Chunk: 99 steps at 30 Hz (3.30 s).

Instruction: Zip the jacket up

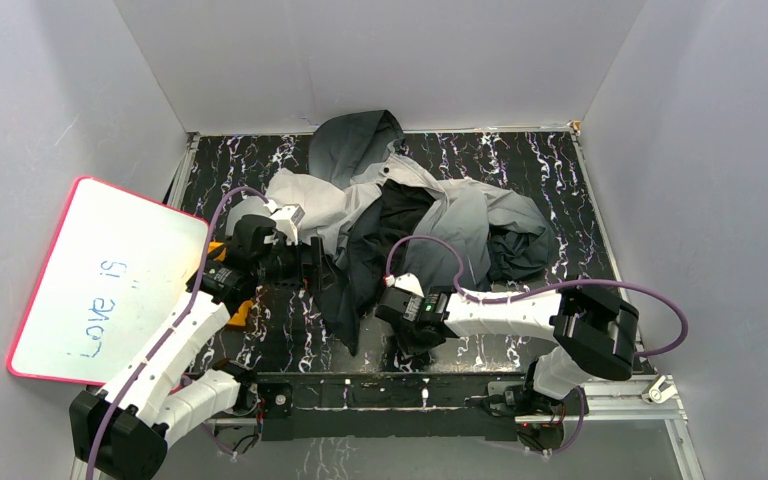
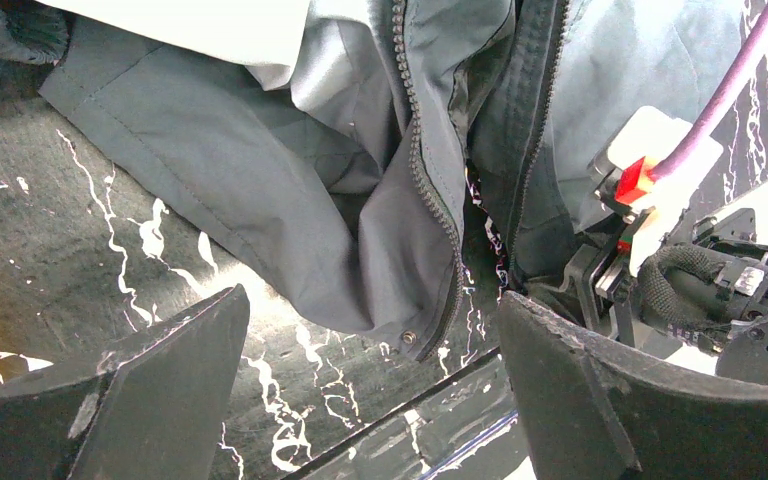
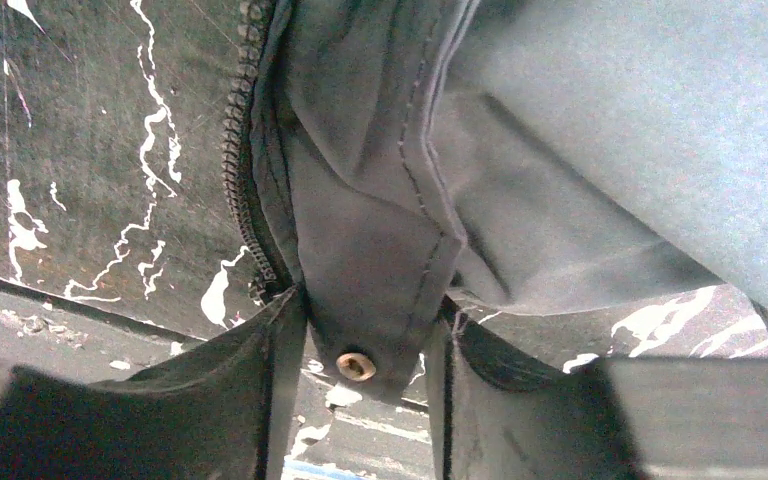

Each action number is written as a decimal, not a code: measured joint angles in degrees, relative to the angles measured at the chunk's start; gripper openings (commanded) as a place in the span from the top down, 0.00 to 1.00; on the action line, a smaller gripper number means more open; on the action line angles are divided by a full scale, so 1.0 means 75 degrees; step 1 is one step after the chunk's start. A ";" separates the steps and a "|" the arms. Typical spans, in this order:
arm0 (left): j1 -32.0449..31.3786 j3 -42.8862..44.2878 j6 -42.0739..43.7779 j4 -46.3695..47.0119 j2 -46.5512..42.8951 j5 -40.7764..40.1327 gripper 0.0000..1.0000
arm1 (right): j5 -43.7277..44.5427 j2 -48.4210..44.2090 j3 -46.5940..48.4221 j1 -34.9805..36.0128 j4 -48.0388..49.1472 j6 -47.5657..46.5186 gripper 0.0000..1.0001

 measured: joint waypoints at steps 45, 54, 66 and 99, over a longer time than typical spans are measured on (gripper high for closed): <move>-0.0618 -0.0513 -0.1556 0.1842 0.0012 0.2751 0.12 | 0.0131 -0.3471 -0.1399 -0.0857 0.2967 0.0079 1.00; -0.2696 -0.0306 -0.1938 0.2194 0.1110 0.1032 0.18 | 0.0198 -0.3485 -0.1402 -0.0857 0.2891 0.0589 1.00; -0.3809 0.0137 -0.2215 0.2763 0.2518 -0.0423 0.38 | 0.0224 -0.3978 -0.1757 -0.0857 0.2731 0.0927 1.00; -0.3870 -0.0265 -0.2611 0.4581 0.2477 0.0137 1.00 | 0.0149 -0.5869 -0.2838 -0.0866 0.3092 0.1454 0.99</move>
